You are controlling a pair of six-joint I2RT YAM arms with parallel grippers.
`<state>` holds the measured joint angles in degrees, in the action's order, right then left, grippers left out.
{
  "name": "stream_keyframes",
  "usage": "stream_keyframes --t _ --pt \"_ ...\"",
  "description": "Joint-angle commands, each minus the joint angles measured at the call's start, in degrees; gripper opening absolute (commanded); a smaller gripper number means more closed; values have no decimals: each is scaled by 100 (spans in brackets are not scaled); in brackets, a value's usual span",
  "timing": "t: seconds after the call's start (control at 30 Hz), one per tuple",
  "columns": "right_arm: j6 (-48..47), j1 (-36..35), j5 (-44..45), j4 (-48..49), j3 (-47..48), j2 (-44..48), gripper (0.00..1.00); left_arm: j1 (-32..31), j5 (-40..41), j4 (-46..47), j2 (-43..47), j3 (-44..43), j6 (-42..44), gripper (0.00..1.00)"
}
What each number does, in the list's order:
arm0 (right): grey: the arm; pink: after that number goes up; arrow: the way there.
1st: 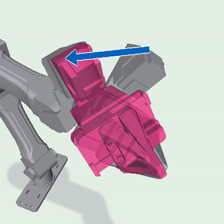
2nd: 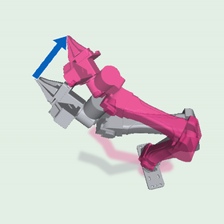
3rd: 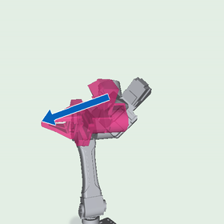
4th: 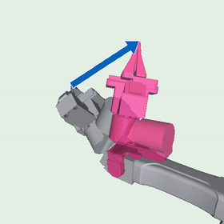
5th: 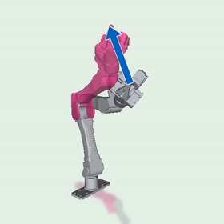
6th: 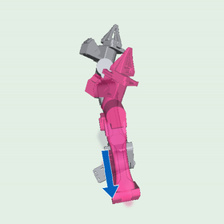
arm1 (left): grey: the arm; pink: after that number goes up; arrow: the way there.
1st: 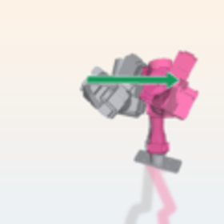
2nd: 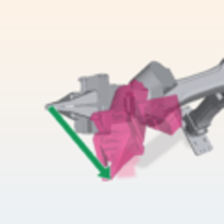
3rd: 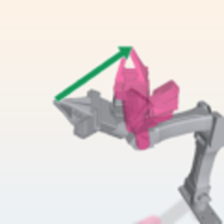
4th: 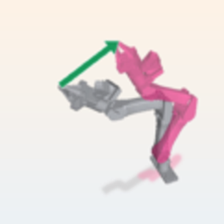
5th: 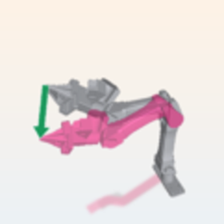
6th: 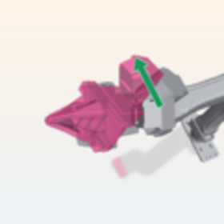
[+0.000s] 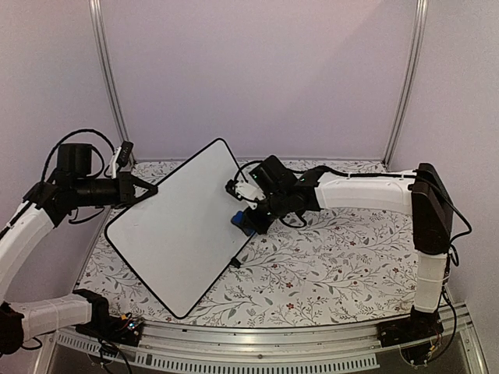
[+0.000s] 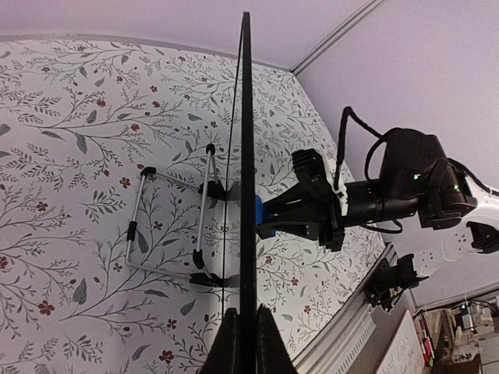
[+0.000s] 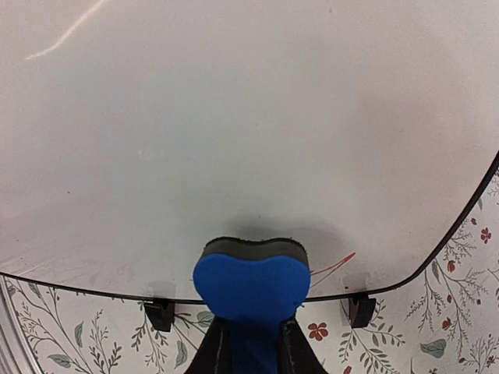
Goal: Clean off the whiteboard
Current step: Erase the whiteboard at the center of the board.
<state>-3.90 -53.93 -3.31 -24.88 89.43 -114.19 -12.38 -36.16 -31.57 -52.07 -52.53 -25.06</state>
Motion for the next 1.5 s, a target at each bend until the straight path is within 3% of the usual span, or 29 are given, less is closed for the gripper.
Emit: stream_keyframes --t 0.0,1.07,1.47 --pt "28 26 113 169 357 49 9 -38 -194 253 218 -49 -34 0" --pt "-40 227 -471 342 -706 -538 9 -39 -189 264 326 94 -49 0" --pt "-58 188 -309 334 -188 -127 9 -38 -169 288 304 98 -78 0"
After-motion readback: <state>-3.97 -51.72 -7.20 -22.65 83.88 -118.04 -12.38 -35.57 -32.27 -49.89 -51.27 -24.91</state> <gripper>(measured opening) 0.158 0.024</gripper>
